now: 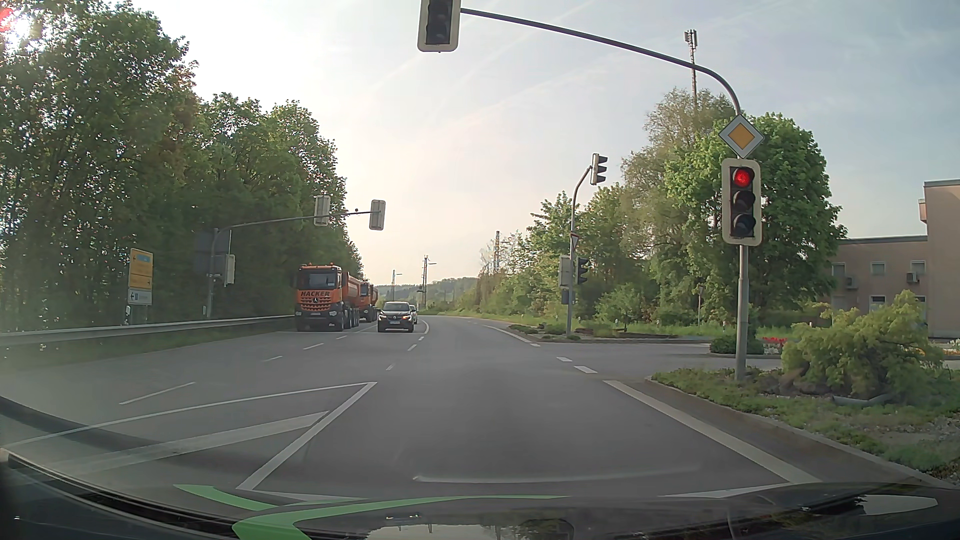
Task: Follow the waypoints while adhering to traffic rules and regulations
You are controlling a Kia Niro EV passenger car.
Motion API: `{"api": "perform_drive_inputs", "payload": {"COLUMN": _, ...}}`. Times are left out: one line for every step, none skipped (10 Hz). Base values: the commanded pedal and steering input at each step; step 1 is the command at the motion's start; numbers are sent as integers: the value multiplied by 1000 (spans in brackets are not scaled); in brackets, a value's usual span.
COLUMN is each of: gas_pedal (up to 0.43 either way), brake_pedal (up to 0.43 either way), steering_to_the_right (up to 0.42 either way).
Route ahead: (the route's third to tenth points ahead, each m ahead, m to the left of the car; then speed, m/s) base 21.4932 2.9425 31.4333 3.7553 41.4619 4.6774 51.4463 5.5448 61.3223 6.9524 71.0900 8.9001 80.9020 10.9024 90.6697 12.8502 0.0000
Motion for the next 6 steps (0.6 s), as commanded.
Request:
{"api": "perform_drive_inputs", "payload": {"gas_pedal": 0, "brake_pedal": 262, "steering_to_the_right": 4}}
{"api": "perform_drive_inputs", "payload": {"gas_pedal": 0, "brake_pedal": 262, "steering_to_the_right": 4}}
{"api": "perform_drive_inputs", "payload": {"gas_pedal": 0, "brake_pedal": 262, "steering_to_the_right": 4}}
{"api": "perform_drive_inputs", "payload": {"gas_pedal": 0, "brake_pedal": 262, "steering_to_the_right": 4}}
{"api": "perform_drive_inputs", "payload": {"gas_pedal": 0, "brake_pedal": 262, "steering_to_the_right": 4}}
{"api": "perform_drive_inputs", "payload": {"gas_pedal": 0, "brake_pedal": 262, "steering_to_the_right": 4}}
